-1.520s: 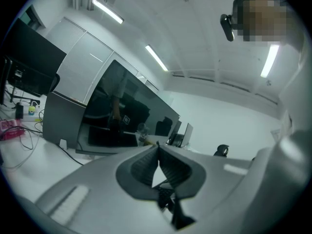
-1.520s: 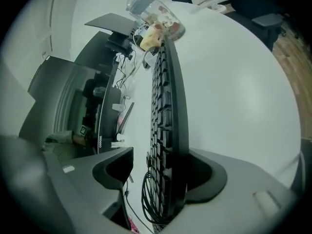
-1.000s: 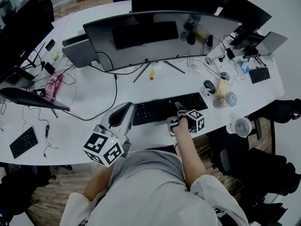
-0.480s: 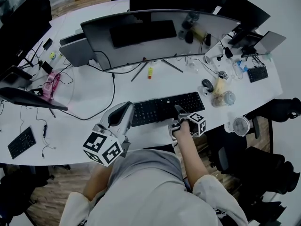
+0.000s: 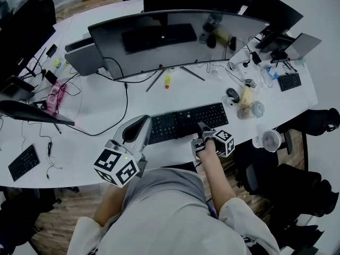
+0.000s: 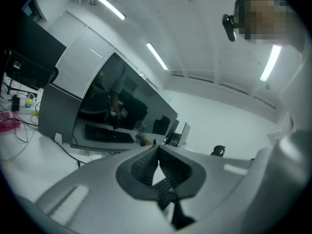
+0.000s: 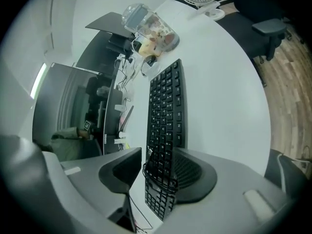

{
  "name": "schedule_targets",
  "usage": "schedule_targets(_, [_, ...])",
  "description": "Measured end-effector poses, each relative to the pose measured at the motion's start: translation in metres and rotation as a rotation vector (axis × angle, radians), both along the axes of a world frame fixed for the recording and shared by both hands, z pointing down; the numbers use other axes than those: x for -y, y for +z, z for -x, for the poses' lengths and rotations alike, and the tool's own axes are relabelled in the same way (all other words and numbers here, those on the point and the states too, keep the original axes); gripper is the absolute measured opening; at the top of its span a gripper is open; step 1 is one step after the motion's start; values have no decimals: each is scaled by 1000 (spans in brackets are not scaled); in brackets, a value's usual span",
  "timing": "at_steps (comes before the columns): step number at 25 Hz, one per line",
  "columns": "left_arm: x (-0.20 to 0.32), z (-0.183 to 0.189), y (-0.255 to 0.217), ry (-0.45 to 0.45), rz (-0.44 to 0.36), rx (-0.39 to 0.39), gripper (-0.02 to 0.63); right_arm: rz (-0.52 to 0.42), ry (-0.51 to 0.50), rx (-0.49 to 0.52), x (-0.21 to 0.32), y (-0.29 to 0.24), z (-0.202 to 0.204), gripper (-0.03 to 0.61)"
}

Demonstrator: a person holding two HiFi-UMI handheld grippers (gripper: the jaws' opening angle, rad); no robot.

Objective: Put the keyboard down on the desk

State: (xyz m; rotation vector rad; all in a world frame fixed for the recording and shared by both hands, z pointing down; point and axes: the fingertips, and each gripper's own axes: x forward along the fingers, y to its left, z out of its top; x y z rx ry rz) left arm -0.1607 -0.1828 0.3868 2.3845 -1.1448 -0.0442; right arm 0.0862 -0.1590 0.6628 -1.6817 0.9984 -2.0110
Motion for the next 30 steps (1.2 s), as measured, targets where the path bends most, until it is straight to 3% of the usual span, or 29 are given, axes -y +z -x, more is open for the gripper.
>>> schedule_targets(7, [-2,0,6,2,10,-7,0,-130,-158,-73,16,-34,8,169])
schedule_targets(18, [-1,3,15,-6,29,-6,0,-358,-366,-187,34,-96,18,83])
schedule_targets(30, [3,3,16,-27,28,22,0,-558,-568,-501,48,-170,31,61])
